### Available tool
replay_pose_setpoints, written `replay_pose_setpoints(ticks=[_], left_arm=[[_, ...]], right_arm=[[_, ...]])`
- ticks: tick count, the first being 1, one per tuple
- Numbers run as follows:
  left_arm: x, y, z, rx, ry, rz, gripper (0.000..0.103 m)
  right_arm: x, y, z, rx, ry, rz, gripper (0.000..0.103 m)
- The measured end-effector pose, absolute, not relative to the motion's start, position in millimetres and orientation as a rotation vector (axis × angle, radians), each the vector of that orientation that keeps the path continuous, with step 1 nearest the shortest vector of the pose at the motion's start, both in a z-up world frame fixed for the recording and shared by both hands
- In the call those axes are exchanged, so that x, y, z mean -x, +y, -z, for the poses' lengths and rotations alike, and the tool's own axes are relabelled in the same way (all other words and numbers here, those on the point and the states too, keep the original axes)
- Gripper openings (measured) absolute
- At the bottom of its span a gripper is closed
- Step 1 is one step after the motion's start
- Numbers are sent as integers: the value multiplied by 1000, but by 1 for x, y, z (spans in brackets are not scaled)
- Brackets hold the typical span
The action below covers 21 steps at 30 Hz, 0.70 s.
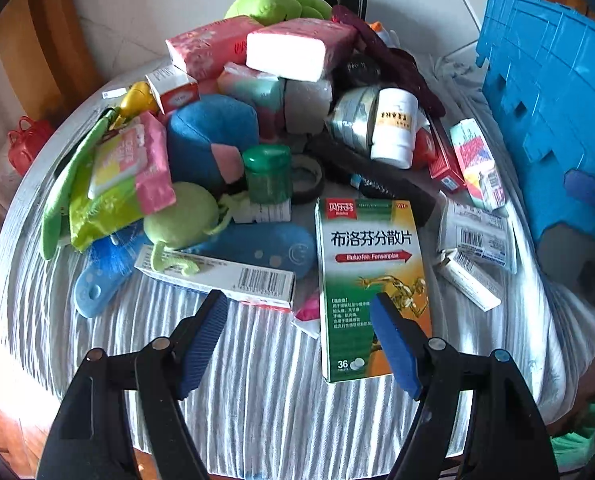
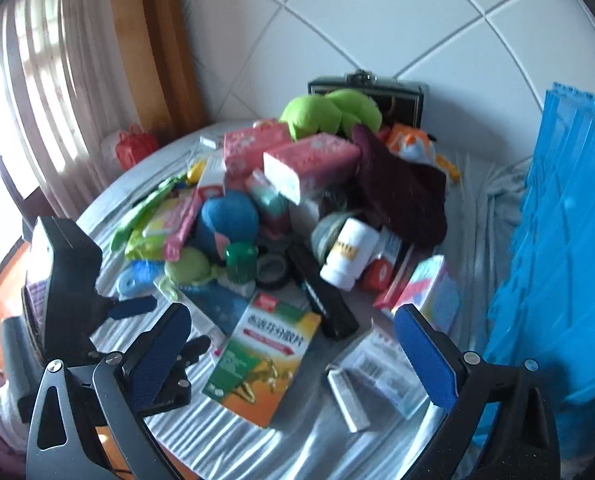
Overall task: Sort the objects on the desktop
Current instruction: 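Withdraw both tools from the crate back toward the pile, then grasp the green-orange Buluofen box with left tool while right tool grasps small red box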
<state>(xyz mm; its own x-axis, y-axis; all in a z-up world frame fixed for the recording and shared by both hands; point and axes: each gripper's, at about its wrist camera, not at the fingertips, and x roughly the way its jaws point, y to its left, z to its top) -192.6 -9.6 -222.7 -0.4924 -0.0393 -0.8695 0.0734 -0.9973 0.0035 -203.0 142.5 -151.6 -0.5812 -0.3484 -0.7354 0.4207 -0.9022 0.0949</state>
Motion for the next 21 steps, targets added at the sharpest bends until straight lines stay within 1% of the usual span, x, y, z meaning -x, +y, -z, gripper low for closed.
replay_pose_setpoints(ticks=[3, 8, 14, 15, 17, 18, 19, 20, 21], left_arm=[[194, -3, 234, -1565, 18, 2662, 73], [203, 11, 248, -1618, 17, 2677, 73], [225, 38, 263, -1698, -4, 2692, 74], [227, 44, 264, -1663, -54, 2690, 77], [232, 49, 267, -1632, -105, 2688, 86], [235, 49, 272, -1665, -87, 2664, 88], [238, 45, 278, -1706, -24, 2647, 94], [241, 40, 286, -1757, 29, 2611, 94], [241, 37, 294, -1783, 36, 2572, 97]], right_arm=[[197, 153, 183, -1189, 123, 2445, 103], [188, 167, 216, -1271, 109, 2425, 103], [195, 195, 243, -1392, -30, 2426, 103], [196, 198, 245, -1399, -30, 2434, 103], [193, 199, 244, -1397, 14, 2458, 103], [193, 199, 245, -1405, 50, 2480, 103], [193, 200, 245, -1409, 65, 2488, 103], [192, 201, 246, -1417, 78, 2495, 103], [192, 202, 246, -1419, 82, 2502, 103]])
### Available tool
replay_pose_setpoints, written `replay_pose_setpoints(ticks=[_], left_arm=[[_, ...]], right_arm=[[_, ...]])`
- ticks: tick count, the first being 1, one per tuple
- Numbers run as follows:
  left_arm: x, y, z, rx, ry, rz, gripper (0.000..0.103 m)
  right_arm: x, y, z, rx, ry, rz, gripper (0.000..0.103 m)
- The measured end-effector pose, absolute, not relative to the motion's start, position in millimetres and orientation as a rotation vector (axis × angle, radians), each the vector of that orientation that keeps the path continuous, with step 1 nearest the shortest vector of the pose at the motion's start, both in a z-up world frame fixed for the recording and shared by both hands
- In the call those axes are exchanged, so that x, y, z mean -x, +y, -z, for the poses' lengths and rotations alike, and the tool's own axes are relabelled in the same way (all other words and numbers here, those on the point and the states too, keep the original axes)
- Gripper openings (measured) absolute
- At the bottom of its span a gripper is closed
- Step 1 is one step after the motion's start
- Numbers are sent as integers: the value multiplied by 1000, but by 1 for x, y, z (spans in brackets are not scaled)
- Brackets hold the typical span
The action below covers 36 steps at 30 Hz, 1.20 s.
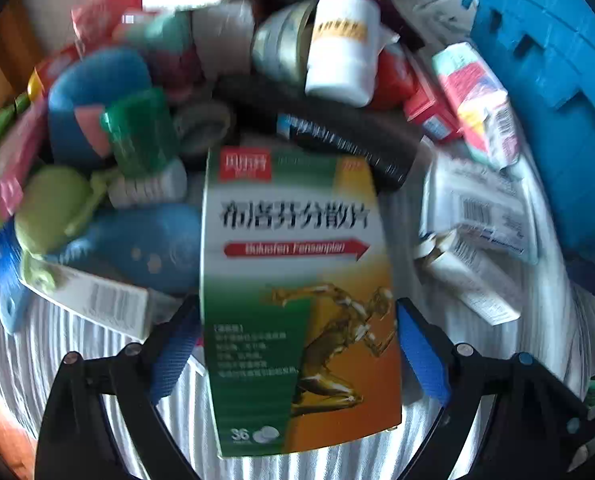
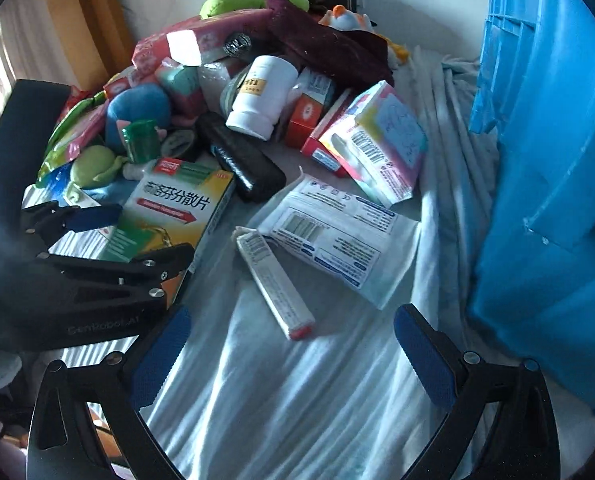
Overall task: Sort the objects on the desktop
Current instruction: 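Grasp the green-orange Buluofen box with left tool while right tool grasps small red box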
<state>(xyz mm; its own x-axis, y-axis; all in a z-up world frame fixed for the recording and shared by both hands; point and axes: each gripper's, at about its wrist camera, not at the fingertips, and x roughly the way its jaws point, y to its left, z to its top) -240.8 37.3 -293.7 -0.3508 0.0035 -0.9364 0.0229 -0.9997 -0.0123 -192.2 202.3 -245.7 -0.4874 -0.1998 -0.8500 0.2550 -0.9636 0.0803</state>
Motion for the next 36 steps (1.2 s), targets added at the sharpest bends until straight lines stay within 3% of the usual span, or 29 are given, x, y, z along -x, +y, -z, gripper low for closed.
replay_pose_setpoints(ticks=[2, 4, 6, 7, 12, 17, 20, 24, 29, 33, 36], left_arm=[[234, 34, 294, -1756, 19, 2589, 99], [228, 29, 292, -1757, 34, 2578, 99], [224, 26, 291, -1758, 31, 2585, 99], [224, 25, 290, -1761, 27, 2587, 99], [223, 22, 286, -1781, 21, 2599, 103], [223, 20, 280, -1800, 7, 2601, 103], [220, 19, 276, -1790, -4, 2606, 103], [220, 16, 272, -1778, -4, 2618, 103], [218, 12, 266, -1777, -6, 2627, 103], [216, 8, 261, -1768, -11, 2639, 103], [216, 8, 257, -1767, -21, 2639, 103]], right_arm=[[191, 204, 245, -1404, 62, 2492, 100], [191, 201, 243, -1389, 95, 2499, 87], [191, 194, 245, -1382, 134, 2487, 65], [192, 191, 246, -1379, 140, 2475, 61], [195, 172, 251, -1349, 205, 2430, 49], [207, 177, 258, -1392, 188, 2460, 45], [211, 186, 262, -1424, 155, 2486, 46], [215, 191, 278, -1480, 133, 2436, 60], [209, 194, 280, -1412, 130, 2489, 68], [207, 192, 285, -1368, 152, 2561, 84], [207, 190, 284, -1359, 204, 2547, 86]])
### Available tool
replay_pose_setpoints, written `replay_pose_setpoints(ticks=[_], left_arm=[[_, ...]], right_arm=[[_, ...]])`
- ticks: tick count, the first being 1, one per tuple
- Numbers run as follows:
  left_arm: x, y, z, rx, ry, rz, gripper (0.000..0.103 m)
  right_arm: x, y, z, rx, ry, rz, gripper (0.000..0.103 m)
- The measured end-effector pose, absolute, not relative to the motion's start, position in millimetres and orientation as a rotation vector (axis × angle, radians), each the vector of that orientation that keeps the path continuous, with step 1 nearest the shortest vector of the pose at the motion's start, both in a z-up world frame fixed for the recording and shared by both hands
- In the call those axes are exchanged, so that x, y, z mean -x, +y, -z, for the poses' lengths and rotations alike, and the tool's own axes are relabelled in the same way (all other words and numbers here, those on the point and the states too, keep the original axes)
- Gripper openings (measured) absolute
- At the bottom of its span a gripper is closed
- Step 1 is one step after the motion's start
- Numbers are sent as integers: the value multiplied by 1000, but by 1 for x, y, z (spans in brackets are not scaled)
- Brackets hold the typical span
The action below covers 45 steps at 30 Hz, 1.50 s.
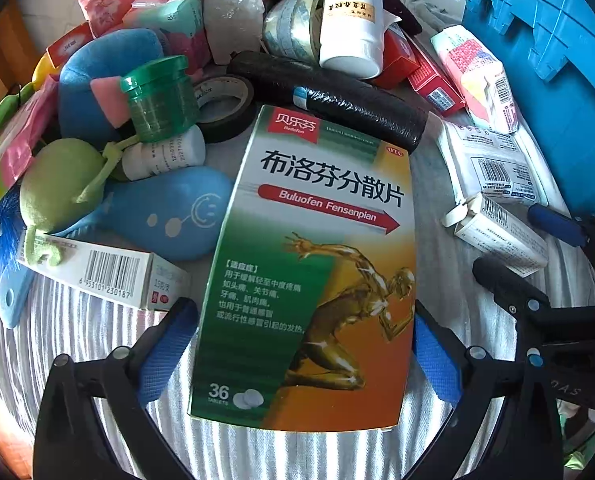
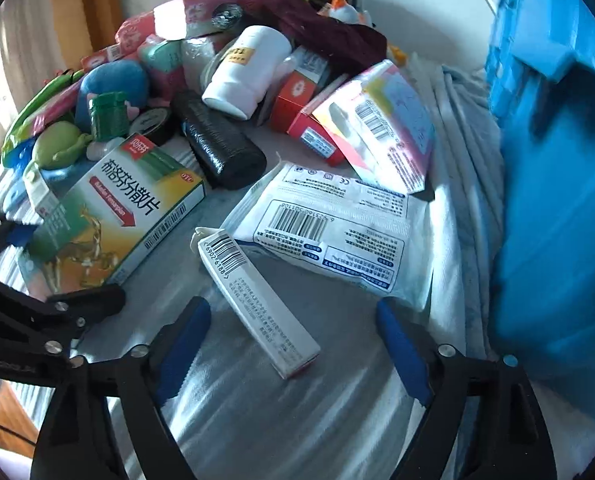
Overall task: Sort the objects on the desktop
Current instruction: 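Grasp the green-orange Buluofen box with left tool while right tool grasps small red box, then carry the Buluofen box and red box into the blue crate and open both tools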
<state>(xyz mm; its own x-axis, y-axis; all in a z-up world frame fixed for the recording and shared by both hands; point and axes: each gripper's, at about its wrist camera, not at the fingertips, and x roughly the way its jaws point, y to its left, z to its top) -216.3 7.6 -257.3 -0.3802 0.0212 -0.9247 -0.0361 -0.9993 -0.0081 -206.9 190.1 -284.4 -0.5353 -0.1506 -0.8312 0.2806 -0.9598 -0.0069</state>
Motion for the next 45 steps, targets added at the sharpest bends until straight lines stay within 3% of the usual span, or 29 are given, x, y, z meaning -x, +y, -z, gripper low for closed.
replay_pose_setpoints(ticks=[1, 3, 6, 7, 8, 11, 17, 24, 31, 39, 45], left_arm=[[216, 8, 255, 1730, 28, -2581, 101], [215, 11, 250, 1705, 70, -2593, 93], [215, 16, 244, 1686, 126, -2598, 91], [215, 17, 243, 1686, 121, -2593, 90], [215, 17, 241, 1685, 119, -2589, 90], [211, 15, 226, 1637, 111, -2617, 90], [202, 5, 174, 1464, 97, -2739, 87], [194, 16, 153, 1227, 68, -2874, 87], [198, 23, 79, 916, 58, -2967, 87], [205, 61, 4, 619, 72, -2951, 87], [218, 116, -39, 486, 84, -2847, 87]], right_arm=[[209, 191, 283, -1385, 220, 2526, 84], [203, 189, 272, -1369, 254, 2516, 49], [197, 186, 268, -1360, 286, 2490, 44], [197, 185, 269, -1366, 293, 2483, 40], [197, 184, 270, -1374, 293, 2471, 30], [195, 182, 263, -1363, 284, 2464, 19], [187, 172, 216, -1192, 246, 2532, 18], [187, 158, 148, -961, 201, 2610, 18], [173, 166, 62, -634, 149, 2721, 18], [150, 208, -23, -280, 63, 2918, 18], [145, 265, -50, -236, 78, 3203, 18]])
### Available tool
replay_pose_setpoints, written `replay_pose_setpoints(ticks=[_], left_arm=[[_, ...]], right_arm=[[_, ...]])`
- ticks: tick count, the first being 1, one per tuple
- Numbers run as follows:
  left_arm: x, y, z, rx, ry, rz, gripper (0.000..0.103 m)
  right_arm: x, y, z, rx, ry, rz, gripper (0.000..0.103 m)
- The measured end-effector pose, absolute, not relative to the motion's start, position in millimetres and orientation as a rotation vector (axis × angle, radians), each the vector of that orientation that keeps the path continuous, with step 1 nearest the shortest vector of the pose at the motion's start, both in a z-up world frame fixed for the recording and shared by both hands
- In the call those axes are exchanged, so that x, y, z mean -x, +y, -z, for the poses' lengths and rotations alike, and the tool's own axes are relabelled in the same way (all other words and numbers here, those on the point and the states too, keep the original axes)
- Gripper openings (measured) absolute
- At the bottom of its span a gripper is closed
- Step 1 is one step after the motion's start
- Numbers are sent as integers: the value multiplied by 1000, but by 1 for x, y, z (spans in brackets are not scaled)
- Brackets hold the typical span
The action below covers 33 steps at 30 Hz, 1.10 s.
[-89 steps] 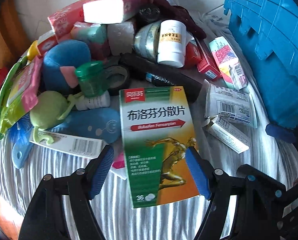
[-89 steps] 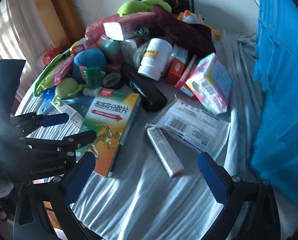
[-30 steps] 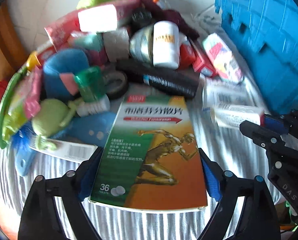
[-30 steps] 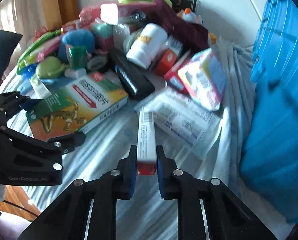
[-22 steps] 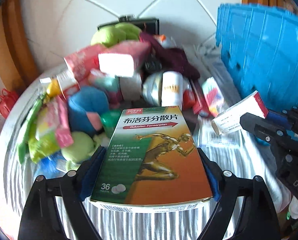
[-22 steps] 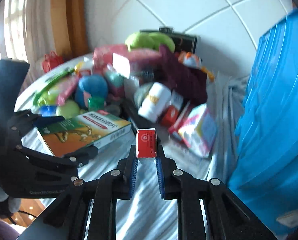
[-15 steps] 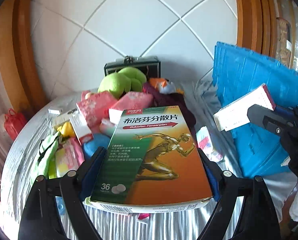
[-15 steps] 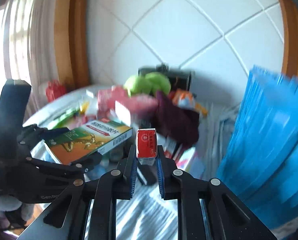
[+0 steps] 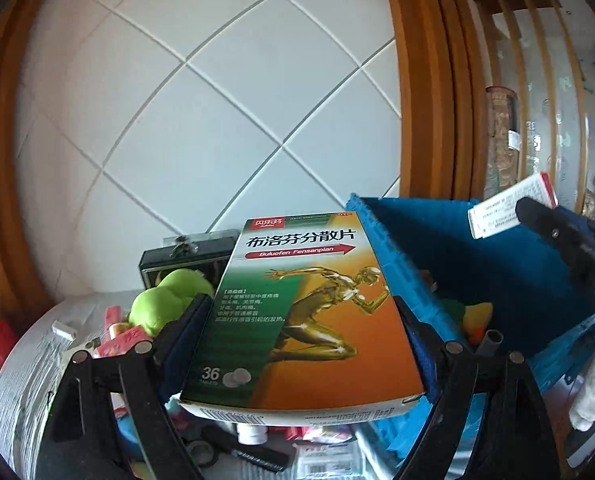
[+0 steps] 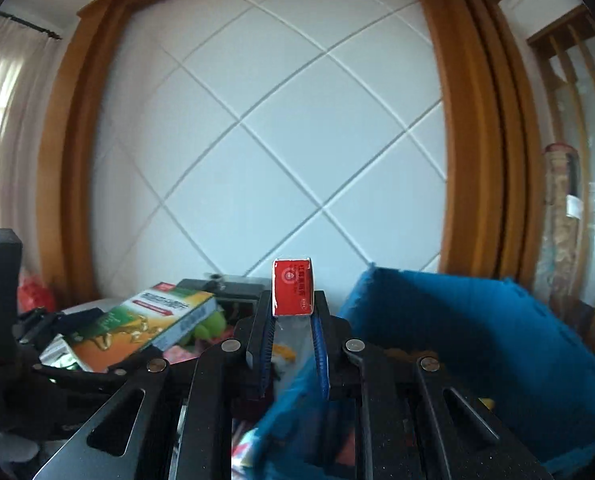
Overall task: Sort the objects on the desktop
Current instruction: 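Carry the Buluofen box and red box into the blue crate and open both tools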
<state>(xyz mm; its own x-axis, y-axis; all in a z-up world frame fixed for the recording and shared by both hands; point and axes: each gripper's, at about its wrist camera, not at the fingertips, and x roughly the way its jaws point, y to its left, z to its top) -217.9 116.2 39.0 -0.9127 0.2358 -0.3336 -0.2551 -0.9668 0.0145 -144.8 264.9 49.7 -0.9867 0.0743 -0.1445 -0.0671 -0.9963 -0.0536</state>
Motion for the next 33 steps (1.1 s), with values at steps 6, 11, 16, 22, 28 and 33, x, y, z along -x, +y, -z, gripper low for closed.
replay_pose_setpoints(ticks=[6, 11, 16, 22, 28, 33], left_arm=[[229, 195, -69, 440, 143, -2697, 87], [243, 262, -67, 546, 219, -2575, 87], [261, 307, -49, 664, 309, -2500, 87], [277, 324, -37, 746, 343, -2456, 87], [282, 324, -33, 768, 352, -2412, 87], [286, 326, -27, 803, 361, -2381, 87]], right_arm=[[155, 337, -44, 352, -69, -2739, 18], [162, 394, -30, 483, -38, -2538, 18], [168, 437, -15, 601, 8, -2445, 18], [178, 460, -3, 684, 20, -2406, 18], [182, 465, 2, 684, 18, -2382, 18], [183, 461, 3, 671, -35, -2356, 18]])
